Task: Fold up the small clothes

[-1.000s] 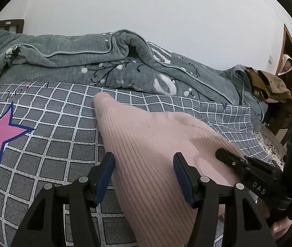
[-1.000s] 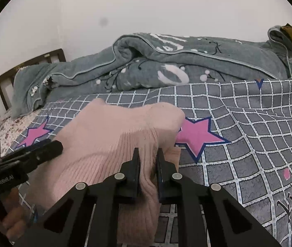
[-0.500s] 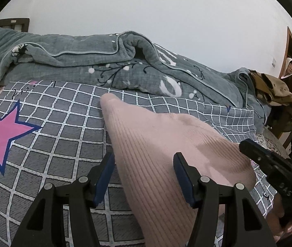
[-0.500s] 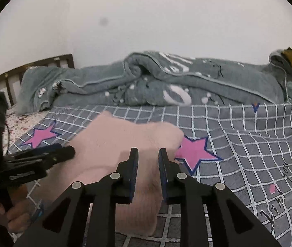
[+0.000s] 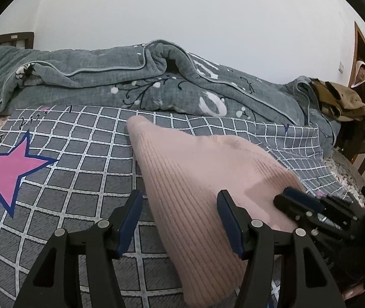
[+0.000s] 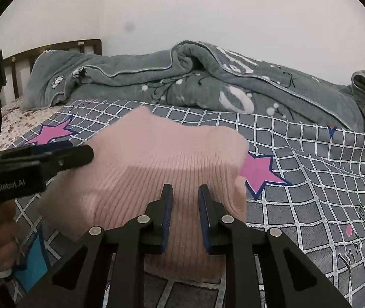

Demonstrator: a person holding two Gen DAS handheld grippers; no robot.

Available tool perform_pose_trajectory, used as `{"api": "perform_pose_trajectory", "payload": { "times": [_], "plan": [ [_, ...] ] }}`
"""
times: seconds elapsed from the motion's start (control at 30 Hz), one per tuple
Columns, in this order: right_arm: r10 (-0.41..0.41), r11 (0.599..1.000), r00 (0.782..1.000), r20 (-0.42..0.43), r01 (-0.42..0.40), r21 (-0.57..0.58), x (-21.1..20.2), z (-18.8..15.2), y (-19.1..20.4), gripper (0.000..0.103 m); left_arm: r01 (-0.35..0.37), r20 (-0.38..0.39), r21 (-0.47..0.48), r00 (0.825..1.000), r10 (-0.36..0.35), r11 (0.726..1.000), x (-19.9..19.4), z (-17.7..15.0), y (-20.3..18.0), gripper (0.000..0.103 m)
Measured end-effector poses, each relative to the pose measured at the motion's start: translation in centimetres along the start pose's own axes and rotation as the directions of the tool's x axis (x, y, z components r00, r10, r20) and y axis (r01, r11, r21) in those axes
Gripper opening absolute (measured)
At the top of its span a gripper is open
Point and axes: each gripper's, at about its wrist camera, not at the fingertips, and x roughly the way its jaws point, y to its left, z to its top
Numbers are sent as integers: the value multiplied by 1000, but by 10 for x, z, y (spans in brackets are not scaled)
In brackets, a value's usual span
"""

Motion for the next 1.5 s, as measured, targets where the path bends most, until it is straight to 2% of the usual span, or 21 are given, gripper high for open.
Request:
{"api": "perform_pose_trajectory", "payload": {
  "times": [0.13,0.27,0.4,0.53,0.7,0.8,0.97,1.07,1.17,1.3,1.4,1.47,1.5],
  "plan": [
    [15,1000,1000,15,-16,17,-10,1,-3,20,-4,8,17,1000,4,1000,-6,-3,0,59],
    [34,999,999,33,-33,-12,-19,-3,2,30,-14,21,22,1000,14,1000,-13,-4,3,60],
    [8,999,1000,-25,-9,-53,-7,-9,7,30,-12,-2,19,1000,12,1000,-12,-7,5,61],
    [25,999,999,-49,-27,-44,-4,-9,3,30,-15,-12,43,1000,16,999,-12,-10,3,61],
    [60,998,998,0,-60,-9,-15,-3,-6,31,-13,-1,32,1000,13,999,-12,-3,5,61],
    [49,999,998,31,-49,5,-16,2,-11,31,-37,2,33,999,37,999,-7,2,4,61],
    [14,1000,998,-59,-14,-6,4,-4,-15,31,-55,-2,37,998,55,998,2,8,4,61],
    [23,999,999,-40,-24,-26,0,-1,-15,31,-78,8,54,997,77,995,7,13,3,61],
    [50,999,998,25,-49,-8,-10,12,-20,32,-78,12,45,997,77,996,12,20,5,61],
    [7,999,999,33,-8,31,5,24,-26,37,-98,-3,30,995,99,995,23,25,9,61],
    [-34,998,999,-32,36,56,29,21,-32,37,-100,-16,23,995,101,995,29,28,12,61],
    [-16,995,998,-67,22,92,39,17,-38,37,-103,-13,29,995,103,994,30,29,12,61],
    [1,994,999,-49,4,110,38,17,-40,25,-102,-12,32,995,103,994,31,30,12,61]
  ]
}}
